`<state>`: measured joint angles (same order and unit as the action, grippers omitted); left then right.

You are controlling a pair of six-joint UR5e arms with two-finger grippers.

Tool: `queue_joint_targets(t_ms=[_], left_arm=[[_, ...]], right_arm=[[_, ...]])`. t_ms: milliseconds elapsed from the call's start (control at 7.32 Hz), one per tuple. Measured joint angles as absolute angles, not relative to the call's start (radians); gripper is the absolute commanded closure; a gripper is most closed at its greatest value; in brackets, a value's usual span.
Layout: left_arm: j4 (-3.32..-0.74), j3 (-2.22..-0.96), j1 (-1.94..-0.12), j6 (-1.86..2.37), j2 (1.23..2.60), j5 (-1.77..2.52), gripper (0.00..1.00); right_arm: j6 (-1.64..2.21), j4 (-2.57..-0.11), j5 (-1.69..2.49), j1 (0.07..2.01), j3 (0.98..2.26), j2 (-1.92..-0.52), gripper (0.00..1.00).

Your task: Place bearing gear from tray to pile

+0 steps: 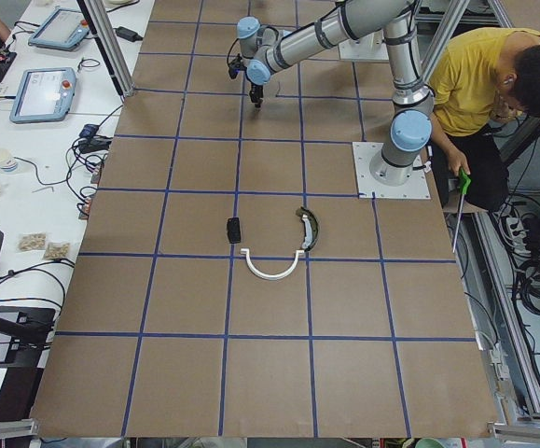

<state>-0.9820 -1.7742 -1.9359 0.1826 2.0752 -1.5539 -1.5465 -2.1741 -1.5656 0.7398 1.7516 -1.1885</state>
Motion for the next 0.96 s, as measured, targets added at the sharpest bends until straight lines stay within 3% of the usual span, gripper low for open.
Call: queue_joint_targets(t_ms=[137,546,956], left_arm=[[-0.981,-1.773,-1.936,0.183,2.077,-1.553,1.0],[-0.983,-1.77,-1.935,0.183,2.079,-1.556,1.0],[-1.041,-1.744,-1.86,0.174,2.033,-1.581,1.0]], right_arm=[[-1.381,-2.124,-1.565,0.844,1.793,-1.263,1.0],[-0.912,-2.058,-1.532,1.131,1.964,-1.421,1.0],[-0.456,-2.099,-1.502,1.394,2.006,-1.422,1.0]])
